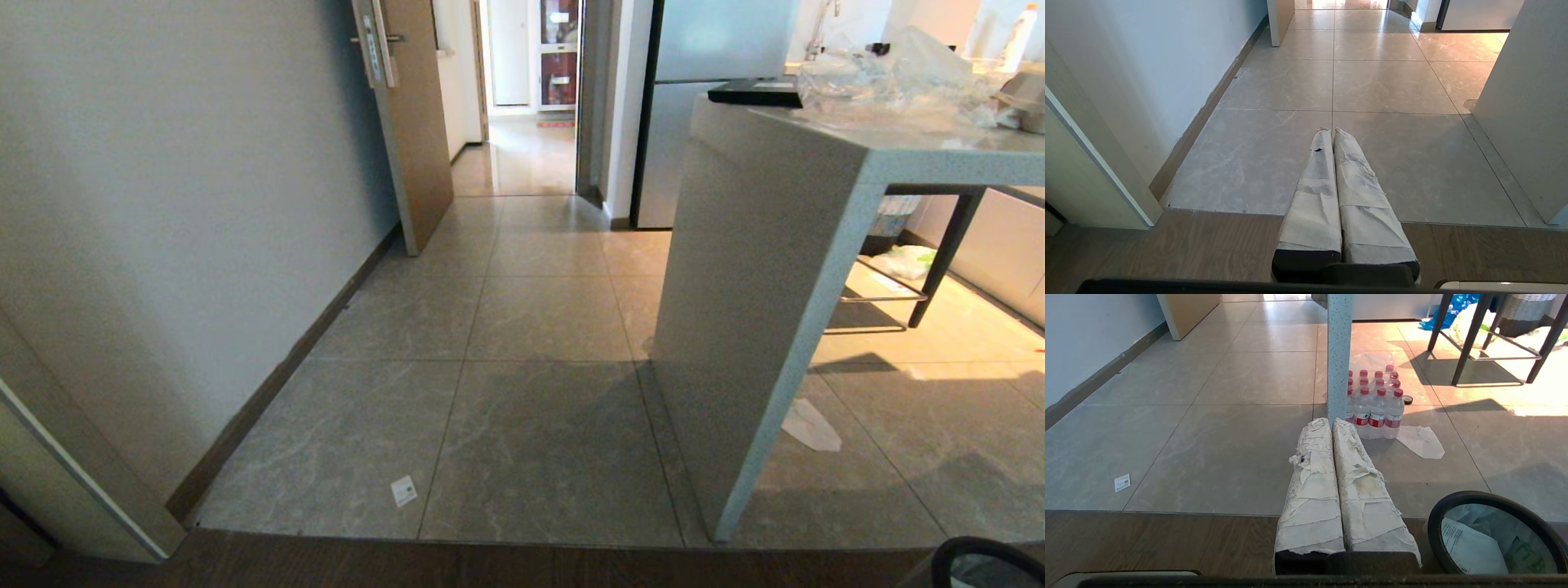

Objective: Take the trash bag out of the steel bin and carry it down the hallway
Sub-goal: Place the outer trash can on the ground

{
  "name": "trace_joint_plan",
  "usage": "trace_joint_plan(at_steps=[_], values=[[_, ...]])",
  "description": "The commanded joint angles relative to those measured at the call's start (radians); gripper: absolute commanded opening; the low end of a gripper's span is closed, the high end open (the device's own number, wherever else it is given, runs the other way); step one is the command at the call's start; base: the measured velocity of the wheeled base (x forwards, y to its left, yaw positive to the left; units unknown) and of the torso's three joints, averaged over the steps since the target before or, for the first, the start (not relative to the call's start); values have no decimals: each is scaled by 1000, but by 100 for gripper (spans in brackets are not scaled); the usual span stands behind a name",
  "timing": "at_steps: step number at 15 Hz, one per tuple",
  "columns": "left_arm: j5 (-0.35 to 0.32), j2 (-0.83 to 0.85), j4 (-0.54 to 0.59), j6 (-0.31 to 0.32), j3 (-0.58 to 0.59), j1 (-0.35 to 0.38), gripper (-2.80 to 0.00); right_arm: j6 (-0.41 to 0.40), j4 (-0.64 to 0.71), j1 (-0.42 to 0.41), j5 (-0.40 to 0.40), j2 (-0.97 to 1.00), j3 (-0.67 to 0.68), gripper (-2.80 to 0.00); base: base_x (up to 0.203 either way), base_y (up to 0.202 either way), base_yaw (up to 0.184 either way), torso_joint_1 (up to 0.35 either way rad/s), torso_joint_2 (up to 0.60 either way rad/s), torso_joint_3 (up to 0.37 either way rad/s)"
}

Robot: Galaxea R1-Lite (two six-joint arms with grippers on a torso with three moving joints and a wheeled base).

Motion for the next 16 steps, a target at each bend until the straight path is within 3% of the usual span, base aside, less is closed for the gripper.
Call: trace_joint_plan(at_steps=[1,16], values=[[2,0,-2,4,0,0,-280,0,0,0,0,-1,0,-280,0,0,0,2,2,-27],[2,0,-2,-20,0,0,-280,-4,0,0,0,-1,0,-280,0,0,0,2,2,-183]])
